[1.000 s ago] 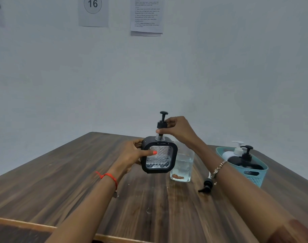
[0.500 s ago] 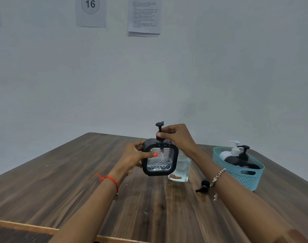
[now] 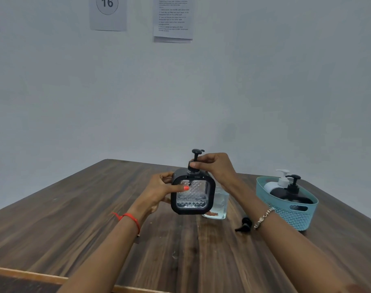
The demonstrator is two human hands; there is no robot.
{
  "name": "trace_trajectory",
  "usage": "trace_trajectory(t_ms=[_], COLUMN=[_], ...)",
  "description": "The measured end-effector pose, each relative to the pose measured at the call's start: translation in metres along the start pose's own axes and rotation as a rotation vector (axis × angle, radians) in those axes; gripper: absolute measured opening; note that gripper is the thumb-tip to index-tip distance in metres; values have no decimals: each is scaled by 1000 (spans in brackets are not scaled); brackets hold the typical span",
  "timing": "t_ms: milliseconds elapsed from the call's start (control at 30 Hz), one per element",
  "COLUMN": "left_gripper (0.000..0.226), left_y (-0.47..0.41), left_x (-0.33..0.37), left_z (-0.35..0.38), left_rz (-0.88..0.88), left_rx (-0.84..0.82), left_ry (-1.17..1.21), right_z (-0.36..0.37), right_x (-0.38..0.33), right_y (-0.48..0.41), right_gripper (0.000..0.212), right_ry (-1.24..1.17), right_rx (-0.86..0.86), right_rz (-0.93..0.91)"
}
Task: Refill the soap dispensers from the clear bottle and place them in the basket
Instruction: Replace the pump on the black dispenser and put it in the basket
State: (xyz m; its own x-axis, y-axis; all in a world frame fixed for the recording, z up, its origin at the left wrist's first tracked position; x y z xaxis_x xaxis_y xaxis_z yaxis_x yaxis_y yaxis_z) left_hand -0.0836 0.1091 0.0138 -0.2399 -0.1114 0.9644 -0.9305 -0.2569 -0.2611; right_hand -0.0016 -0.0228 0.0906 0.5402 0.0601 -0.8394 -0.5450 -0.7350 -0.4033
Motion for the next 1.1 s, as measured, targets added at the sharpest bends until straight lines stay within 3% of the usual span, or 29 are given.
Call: trace_trajectory(t_ms=[200,300,433,500,700,867,1033,1100], left_gripper=[35,36,38,35,40,38,42,42], left_y=[0,0,-1,-2,1,0,0,-1], left_x=[-6,-6,-1,0,4,3,2,1], left_z=[2,-2,-4,-4,0,2,4,4], left_rz=[-10,-12,-11,-10,-16,-19,-19,-20], left_rx=[26,48,44,41,21,19,8,11], left_ry=[-14,10,9,10,-18,-11,-14,-7], right_z=[0,-2,-2,3,-12,9,2,6], right_x=[2,7,12,11,13,11,6,5], right_y=[8,10,8,6,6,2,2,2], right_gripper=[33,33,14,26,16,29,34,23], right_ry=[194,18,-172,-219,-150,-177,72,83], right_rx=[190,140,71,6,174,-156,-32,-69], right_rz=[10,6,0,0,8,-3,-2,6])
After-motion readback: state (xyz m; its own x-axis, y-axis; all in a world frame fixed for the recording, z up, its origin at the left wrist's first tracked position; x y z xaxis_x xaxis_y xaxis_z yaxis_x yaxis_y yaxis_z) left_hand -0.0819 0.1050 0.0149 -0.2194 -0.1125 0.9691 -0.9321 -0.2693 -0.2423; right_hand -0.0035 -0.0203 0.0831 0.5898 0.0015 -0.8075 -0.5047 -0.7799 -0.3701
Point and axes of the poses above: each hand's wrist, its own y-axis away from the middle knuckle, its own z-axis out of the palm, x = y × z, the point moved 8 cm from there along -y, towards the middle knuckle, and after that the axes turned 11 degrees about -x, right-handed, at the moved point
